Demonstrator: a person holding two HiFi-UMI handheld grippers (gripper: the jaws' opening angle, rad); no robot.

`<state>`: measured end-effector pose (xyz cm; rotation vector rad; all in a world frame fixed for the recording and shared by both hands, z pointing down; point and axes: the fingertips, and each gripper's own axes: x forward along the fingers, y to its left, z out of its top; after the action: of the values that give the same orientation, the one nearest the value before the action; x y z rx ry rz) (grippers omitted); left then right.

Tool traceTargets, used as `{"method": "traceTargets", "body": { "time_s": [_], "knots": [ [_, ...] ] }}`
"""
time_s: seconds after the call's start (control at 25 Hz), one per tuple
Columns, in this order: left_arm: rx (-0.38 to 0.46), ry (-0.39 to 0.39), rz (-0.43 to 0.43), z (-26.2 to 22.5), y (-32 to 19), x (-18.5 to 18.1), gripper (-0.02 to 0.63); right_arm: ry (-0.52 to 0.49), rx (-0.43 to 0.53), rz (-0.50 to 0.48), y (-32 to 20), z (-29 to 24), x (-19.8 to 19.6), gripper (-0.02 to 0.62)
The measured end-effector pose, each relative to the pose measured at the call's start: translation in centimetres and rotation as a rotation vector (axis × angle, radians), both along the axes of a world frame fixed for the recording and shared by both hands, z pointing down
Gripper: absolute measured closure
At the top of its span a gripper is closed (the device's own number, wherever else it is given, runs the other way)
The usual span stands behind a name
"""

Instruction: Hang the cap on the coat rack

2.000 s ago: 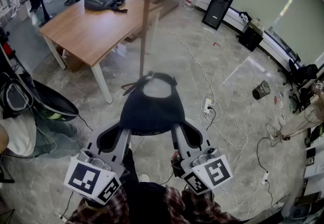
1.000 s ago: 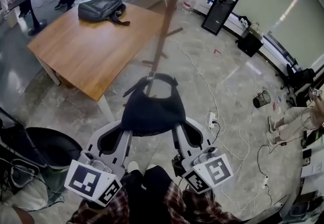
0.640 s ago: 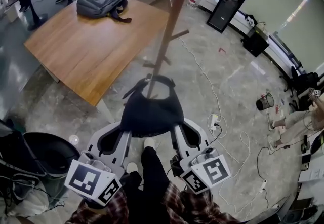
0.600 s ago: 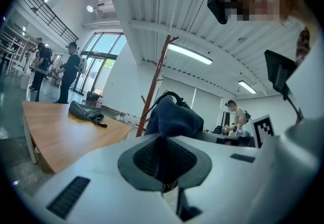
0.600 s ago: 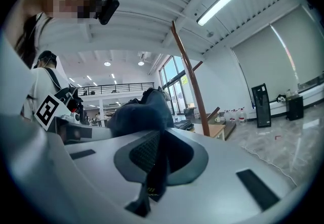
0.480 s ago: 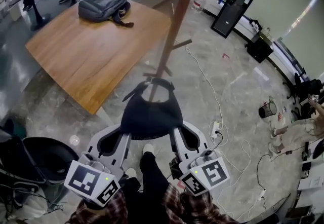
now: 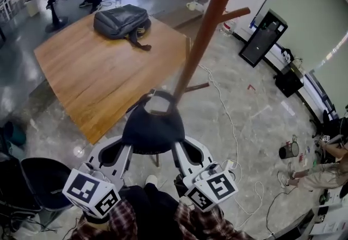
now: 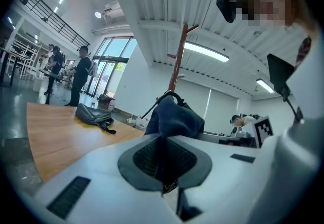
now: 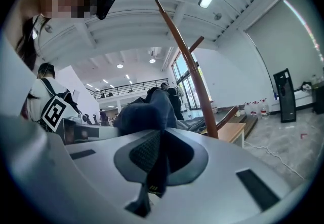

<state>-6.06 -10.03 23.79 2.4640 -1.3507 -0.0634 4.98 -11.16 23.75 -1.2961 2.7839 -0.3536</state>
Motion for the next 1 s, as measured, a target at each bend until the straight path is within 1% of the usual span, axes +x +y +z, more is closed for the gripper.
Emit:
{"method": "traceTargets", "body": {
  "time_s": [0.24,0.64,0.8,1.0],
  "knots": [
    [-0.018,-0.003,-0.017,0.2,-1.0,0.2,0.589,-0.006,-0.019,-0.03,-1.4,0.2,0.2,0.575],
    [-0.064,0.0,0.011,1.4,-2.3,0.1,0.589,0.008,-0.066,-0.007,-2.4,1.4,0.1,0.575],
    [-0.095,0.002,0.004,3.3,-3.1,-0.7,0.589,0.021,-0.095,-0.005,-3.0,3.1,-0.6,0.575],
    [-0.151,-0.005,-0.01,7.5,-3.3,-1.5,0.589,0.043,-0.149,-0.002,-3.4,7.2,-1.4,0.575]
  ]
}}
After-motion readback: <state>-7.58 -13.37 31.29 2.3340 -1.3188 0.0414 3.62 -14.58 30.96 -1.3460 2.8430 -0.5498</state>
